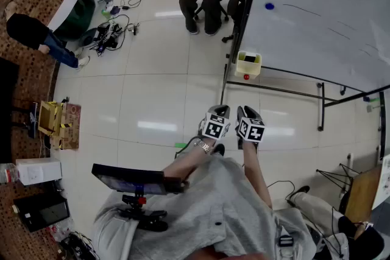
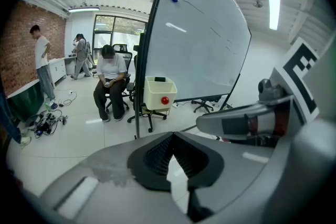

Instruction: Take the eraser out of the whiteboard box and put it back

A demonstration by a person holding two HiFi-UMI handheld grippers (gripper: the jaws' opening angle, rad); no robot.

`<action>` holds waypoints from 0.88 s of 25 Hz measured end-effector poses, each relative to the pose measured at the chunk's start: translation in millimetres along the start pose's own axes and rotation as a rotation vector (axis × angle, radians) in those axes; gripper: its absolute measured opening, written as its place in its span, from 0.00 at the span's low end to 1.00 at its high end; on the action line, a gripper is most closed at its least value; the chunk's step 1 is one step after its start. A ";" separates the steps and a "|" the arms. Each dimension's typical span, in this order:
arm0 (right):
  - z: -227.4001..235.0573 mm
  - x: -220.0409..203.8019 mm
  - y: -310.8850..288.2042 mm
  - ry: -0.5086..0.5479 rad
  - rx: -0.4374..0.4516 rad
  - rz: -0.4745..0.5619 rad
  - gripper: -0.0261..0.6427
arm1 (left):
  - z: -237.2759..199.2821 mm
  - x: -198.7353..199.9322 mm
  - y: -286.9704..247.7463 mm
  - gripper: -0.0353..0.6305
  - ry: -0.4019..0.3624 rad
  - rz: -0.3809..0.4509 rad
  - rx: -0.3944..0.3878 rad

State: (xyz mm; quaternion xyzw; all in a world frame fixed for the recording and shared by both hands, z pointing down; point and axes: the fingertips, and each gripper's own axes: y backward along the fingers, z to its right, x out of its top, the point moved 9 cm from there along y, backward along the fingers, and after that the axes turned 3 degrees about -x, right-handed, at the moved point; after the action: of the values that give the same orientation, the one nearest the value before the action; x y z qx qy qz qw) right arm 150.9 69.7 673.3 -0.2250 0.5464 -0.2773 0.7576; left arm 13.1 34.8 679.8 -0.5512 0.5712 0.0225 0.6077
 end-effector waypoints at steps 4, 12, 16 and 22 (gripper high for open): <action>0.5 36.7 -35.7 0.073 -0.010 0.004 0.36 | -24.9 38.2 -18.4 0.06 0.014 0.046 0.001; 18.0 133.1 -110.9 0.075 -0.165 0.023 0.53 | -91.9 121.3 -53.1 0.06 -0.002 0.095 -0.047; 30.4 158.6 -133.9 0.025 -0.239 0.022 0.53 | -121.0 151.9 -63.0 0.06 -0.010 0.107 -0.074; 52.7 172.9 -164.8 0.007 -0.302 -0.049 0.53 | -148.2 168.5 -87.3 0.06 0.000 0.080 -0.094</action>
State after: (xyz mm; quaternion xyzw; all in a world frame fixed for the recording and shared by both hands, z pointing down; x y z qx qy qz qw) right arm 215.4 -166.3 673.7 -0.3486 0.5789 -0.2109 0.7063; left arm 29.6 -203.9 653.5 -0.5560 0.5909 0.0736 0.5799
